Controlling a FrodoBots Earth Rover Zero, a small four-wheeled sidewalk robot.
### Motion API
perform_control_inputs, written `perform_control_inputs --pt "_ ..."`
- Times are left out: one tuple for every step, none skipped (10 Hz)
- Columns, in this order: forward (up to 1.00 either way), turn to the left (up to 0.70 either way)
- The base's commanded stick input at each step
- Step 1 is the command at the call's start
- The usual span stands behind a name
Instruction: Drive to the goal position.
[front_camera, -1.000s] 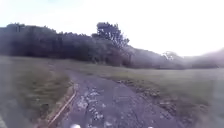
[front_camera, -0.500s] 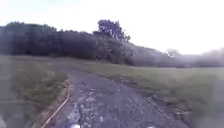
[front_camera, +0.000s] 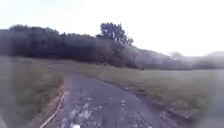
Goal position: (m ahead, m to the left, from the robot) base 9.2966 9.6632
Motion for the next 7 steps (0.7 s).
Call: perform_control_inputs --pt "1.0 0.0" --pt "1.0 0.0" --pt "1.0 0.0" --pt "1.0 0.0" --pt "1.0 0.0" --pt "1.0 0.14" --pt "1.0 0.13"
